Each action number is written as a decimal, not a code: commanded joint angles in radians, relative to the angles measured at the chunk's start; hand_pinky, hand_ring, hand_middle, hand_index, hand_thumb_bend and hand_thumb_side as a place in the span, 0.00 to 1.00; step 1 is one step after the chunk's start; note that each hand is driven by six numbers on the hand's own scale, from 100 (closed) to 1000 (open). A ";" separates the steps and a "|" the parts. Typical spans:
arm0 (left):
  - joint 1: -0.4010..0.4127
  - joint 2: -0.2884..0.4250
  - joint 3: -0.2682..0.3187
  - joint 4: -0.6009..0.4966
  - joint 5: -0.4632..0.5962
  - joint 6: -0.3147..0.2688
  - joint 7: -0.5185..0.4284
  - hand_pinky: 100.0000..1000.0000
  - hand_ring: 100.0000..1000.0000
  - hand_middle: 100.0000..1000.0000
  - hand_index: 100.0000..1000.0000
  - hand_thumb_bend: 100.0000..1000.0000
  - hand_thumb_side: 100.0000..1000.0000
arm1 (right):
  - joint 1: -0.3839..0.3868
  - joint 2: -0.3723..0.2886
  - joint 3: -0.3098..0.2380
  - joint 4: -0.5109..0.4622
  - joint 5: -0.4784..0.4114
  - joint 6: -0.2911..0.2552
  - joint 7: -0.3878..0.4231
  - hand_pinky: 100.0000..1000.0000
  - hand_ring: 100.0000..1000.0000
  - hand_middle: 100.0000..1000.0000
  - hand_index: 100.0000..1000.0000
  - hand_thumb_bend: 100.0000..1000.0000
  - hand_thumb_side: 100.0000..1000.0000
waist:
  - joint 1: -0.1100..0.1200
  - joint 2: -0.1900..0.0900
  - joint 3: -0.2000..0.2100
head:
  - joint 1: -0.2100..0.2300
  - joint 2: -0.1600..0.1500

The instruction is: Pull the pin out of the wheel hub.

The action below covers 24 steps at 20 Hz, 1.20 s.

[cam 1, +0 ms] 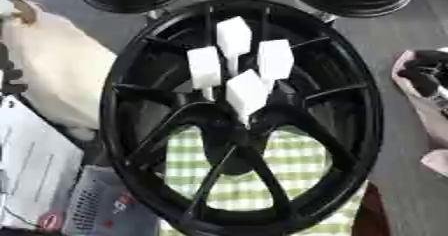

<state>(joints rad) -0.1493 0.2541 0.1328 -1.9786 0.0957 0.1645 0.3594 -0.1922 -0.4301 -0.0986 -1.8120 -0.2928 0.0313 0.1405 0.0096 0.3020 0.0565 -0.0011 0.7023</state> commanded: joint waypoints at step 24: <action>0.013 0.049 0.011 -0.021 -0.025 0.009 0.012 0.59 0.60 0.52 0.64 0.55 0.52 | -0.301 -0.421 0.231 -0.188 0.155 -0.129 0.195 0.87 0.75 0.68 0.76 0.56 0.29 | -0.036 -0.049 0.010 | -0.023 0.009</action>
<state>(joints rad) -0.1328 0.2732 0.1442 -1.9787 0.0745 0.1692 0.3713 -0.4771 -0.7932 0.1178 -1.9792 -0.1549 -0.0874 0.3180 -0.0272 0.2754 0.0657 -0.0186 0.7054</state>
